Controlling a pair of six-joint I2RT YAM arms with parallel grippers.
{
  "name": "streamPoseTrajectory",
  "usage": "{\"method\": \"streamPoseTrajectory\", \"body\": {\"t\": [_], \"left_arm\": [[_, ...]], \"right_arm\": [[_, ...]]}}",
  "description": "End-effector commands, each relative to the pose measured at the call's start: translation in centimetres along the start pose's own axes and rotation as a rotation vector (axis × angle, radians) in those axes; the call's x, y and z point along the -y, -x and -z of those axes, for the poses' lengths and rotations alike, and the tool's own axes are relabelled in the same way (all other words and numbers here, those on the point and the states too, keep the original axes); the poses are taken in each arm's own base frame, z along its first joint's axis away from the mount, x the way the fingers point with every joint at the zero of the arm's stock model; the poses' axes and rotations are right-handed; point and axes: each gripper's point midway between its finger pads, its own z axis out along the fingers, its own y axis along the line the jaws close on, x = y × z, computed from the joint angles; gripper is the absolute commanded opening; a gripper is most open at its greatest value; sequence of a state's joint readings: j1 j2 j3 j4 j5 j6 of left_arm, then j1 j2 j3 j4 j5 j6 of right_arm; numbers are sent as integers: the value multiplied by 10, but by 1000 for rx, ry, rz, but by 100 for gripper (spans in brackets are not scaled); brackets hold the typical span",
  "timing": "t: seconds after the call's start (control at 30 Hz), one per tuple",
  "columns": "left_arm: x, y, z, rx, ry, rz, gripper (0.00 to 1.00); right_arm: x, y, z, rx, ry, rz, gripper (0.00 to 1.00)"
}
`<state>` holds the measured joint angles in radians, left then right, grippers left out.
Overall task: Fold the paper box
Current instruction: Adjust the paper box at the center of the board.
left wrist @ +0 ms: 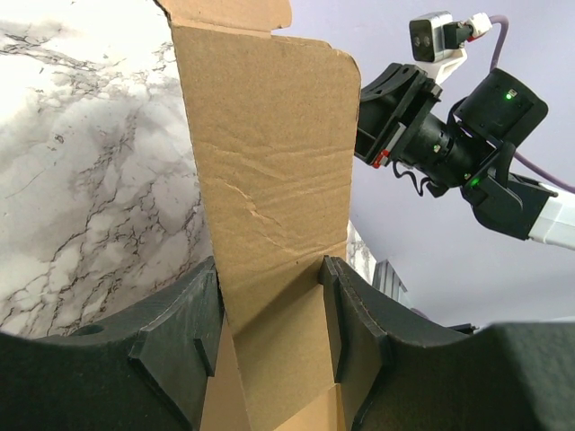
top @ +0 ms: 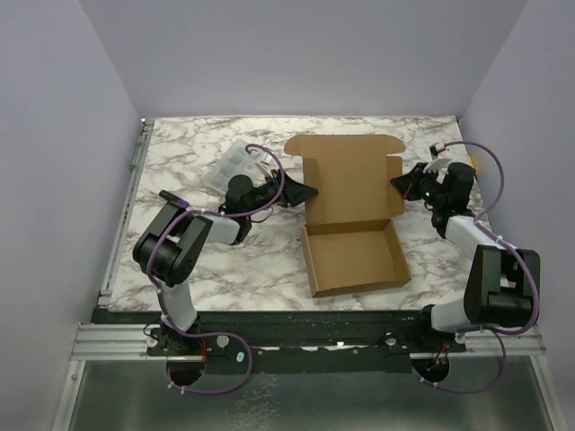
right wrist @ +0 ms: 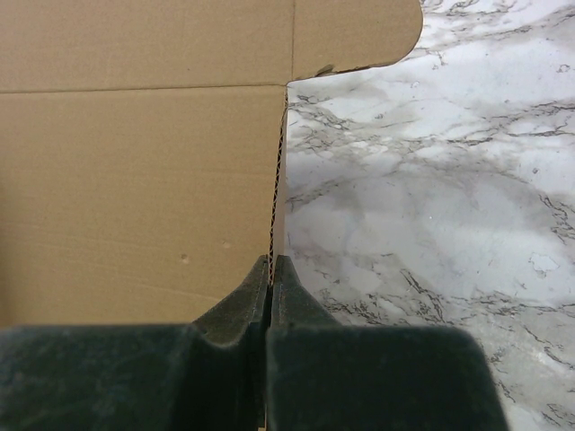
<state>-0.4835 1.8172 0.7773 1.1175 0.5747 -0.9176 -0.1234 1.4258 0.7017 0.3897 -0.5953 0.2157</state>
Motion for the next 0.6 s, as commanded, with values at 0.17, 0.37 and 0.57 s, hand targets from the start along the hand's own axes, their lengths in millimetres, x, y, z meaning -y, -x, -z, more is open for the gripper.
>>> {"method": "streamPoseTrajectory", "body": {"t": [0.17,0.37,0.57], "left_arm": [[13,1,-2,15,-18,-43,52],[14,1,-2,14,-18,-44,52],[13,1,-2,12,-16,-45,52]], "right_arm": [[-39,-8,3,-31,169,-8,0],[-39,-9,3,-33,168,-10,0],[-39,-8,3,-32,169,-8,0]]}}
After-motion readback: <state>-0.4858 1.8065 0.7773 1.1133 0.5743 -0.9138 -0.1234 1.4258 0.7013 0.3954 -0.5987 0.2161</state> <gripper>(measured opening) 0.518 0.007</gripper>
